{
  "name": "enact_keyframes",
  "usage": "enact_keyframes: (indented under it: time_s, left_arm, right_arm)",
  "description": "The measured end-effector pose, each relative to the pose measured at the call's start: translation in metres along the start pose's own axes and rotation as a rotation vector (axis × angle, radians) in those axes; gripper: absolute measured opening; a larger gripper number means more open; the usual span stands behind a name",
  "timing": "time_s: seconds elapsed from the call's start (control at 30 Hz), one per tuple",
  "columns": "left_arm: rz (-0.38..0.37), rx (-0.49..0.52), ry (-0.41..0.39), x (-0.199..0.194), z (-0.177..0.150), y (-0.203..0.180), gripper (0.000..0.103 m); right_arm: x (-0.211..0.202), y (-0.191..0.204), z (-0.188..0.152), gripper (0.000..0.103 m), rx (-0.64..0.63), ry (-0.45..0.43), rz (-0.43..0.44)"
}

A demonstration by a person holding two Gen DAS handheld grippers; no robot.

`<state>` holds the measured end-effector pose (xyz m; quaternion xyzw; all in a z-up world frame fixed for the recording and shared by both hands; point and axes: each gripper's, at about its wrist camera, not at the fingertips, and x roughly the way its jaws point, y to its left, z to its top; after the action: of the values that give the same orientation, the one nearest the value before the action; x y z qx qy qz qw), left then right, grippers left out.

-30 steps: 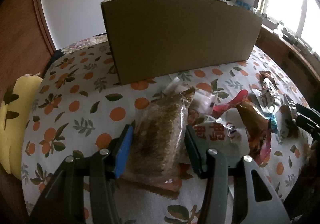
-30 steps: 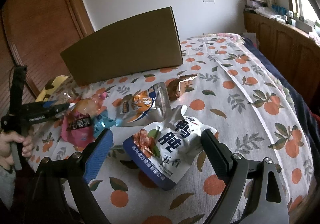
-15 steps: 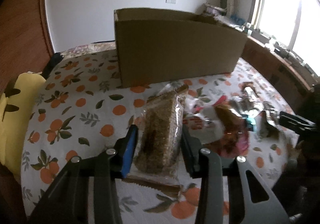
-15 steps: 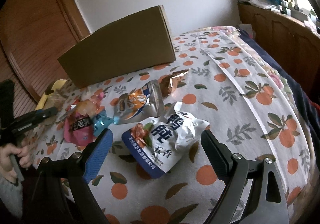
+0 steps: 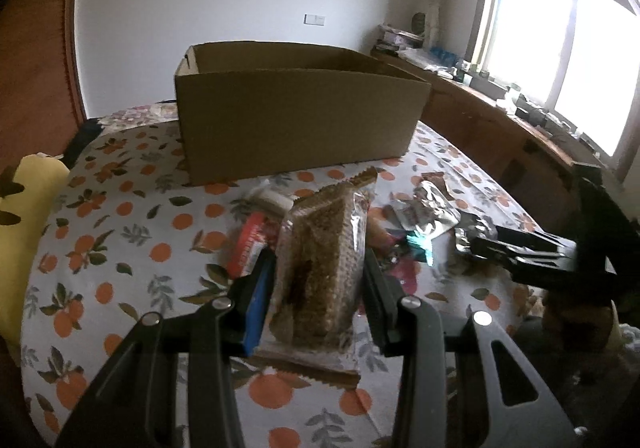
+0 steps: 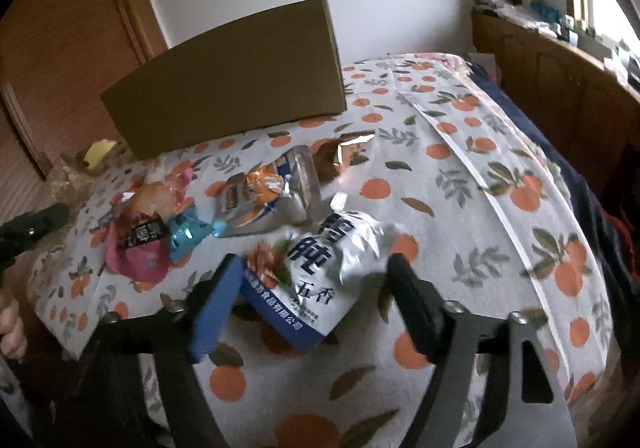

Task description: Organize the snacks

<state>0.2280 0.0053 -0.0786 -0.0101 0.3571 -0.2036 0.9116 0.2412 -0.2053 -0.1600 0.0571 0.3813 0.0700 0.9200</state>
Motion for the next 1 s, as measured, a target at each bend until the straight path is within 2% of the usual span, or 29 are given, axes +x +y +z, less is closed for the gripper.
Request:
enact_keyframes:
  time_s: [0.07, 0.1, 0.13, 0.23, 0.5, 0.6, 0.67, 0.73, 0.8, 1.0]
  left_arm:
    - [-0.007, -0.006, 0.004, 0.000, -0.002, -0.003, 0.040]
    - [-0.013, -0.010, 0.005, 0.000, -0.003, -0.004, 0.040]
    - [-0.016, -0.011, 0.006, 0.000, -0.004, -0.004, 0.040]
    - [-0.022, -0.015, 0.009, 0.001, -0.006, -0.005, 0.040]
    - [-0.031, -0.016, 0.026, 0.006, -0.012, -0.008, 0.040]
    - [-0.034, -0.015, 0.029, 0.008, -0.013, -0.007, 0.040]
    - [-0.034, -0.014, 0.028, 0.007, -0.013, -0.007, 0.040]
    - [-0.033, -0.015, 0.028, 0.008, -0.013, -0.007, 0.040]
    - [-0.032, -0.016, 0.028, 0.008, -0.014, -0.007, 0.040]
    - [-0.039, -0.014, 0.030, 0.008, -0.017, -0.009, 0.040]
  right_arm:
    - [0.006, 0.001, 0.008, 0.061, -0.003, 0.006, 0.001]
    - [0.008, 0.000, 0.010, 0.055, 0.002, 0.010, 0.011]
    - [0.013, -0.001, 0.015, 0.054, 0.014, 0.021, 0.032]
    - [0.020, 0.002, 0.022, 0.056, 0.003, 0.035, 0.042]
    - [0.036, 0.021, 0.029, 0.058, -0.125, 0.059, -0.062]
    - [0.037, 0.020, 0.028, 0.058, -0.133, 0.066, -0.061]
    - [0.031, 0.016, 0.025, 0.051, -0.124, 0.064, -0.058]
    - [0.026, 0.010, 0.022, 0.040, -0.105, 0.063, -0.043]
    - [0.020, 0.003, 0.018, 0.039, -0.085, 0.064, -0.019]
    - [0.009, 0.000, 0.011, 0.038, -0.088, 0.059, -0.020]
